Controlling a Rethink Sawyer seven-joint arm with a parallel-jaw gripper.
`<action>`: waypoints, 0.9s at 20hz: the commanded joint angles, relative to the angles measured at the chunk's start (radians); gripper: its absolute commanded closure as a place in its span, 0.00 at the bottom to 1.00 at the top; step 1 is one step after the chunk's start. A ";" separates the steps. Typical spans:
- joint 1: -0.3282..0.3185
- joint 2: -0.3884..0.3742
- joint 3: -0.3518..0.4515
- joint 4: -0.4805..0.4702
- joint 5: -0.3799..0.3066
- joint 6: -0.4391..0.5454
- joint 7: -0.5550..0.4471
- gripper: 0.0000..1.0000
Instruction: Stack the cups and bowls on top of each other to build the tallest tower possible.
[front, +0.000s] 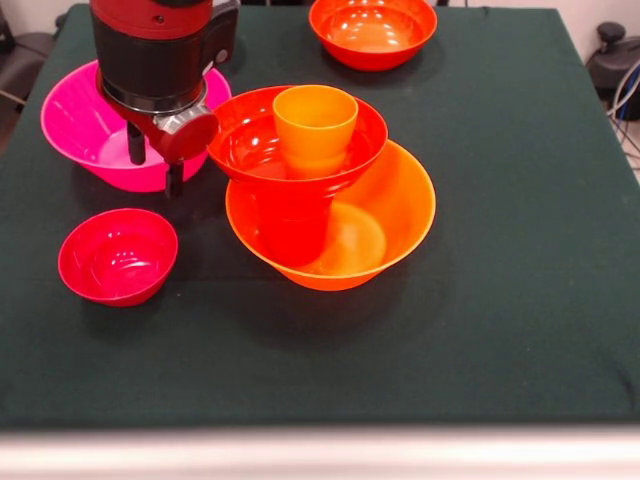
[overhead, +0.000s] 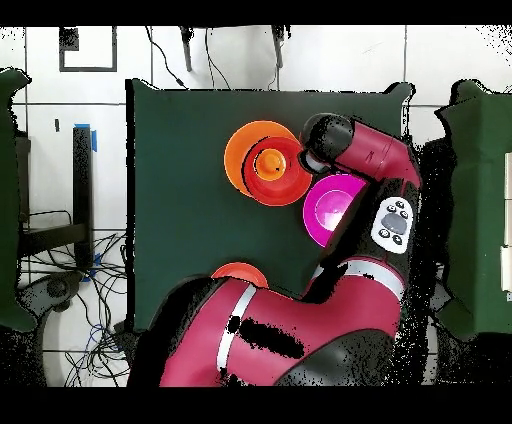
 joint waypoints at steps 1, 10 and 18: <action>0.004 0.009 0.064 0.129 0.016 -0.078 0.192 0.00; 0.008 0.012 0.058 0.129 0.021 -0.100 0.187 1.00; 0.008 0.017 0.054 0.119 0.016 -0.103 0.177 1.00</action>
